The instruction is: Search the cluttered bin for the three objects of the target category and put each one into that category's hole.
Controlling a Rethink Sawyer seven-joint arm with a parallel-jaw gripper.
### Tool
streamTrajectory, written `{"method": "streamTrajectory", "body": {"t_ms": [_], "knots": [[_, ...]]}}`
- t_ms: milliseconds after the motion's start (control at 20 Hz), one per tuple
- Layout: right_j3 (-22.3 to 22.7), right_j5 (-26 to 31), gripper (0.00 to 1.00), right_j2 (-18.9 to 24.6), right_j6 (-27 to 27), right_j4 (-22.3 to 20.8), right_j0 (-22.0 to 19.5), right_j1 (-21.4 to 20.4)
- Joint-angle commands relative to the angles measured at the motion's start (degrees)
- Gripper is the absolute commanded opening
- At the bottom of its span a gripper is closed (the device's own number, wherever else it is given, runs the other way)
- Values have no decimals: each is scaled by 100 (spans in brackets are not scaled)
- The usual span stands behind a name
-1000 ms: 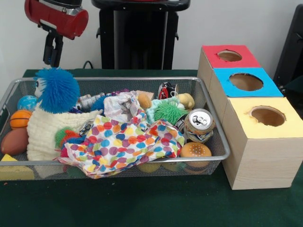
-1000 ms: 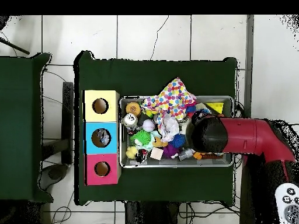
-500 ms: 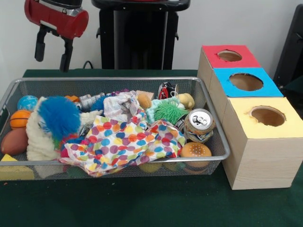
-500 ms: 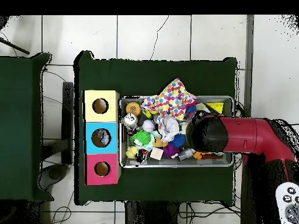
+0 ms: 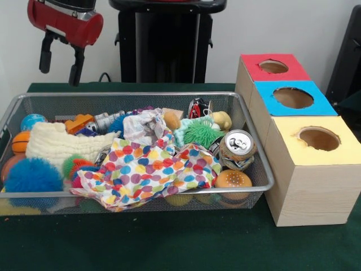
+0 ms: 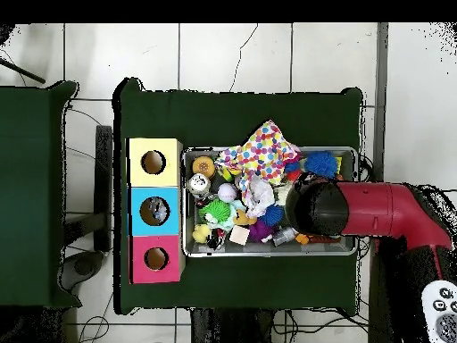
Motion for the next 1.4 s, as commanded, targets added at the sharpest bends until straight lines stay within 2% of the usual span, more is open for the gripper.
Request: {"method": "streamTrajectory", "body": {"t_ms": [50, 300, 550, 850, 1100, 1400], "knots": [[515, -472, 100, 282, -804, -413, 30, 128], [590, -658, 100, 40, -364, -614, 265, 145], [668, -1217, 100, -579, 596, -945, 771, 331], [747, -1638, 100, -1090, 837, -1038, 1095, 621], [764, -1756, 100, -1496, 982, -893, 1355, 790], [877, -2077, 100, -1738, 955, -697, 1391, 936]]}}
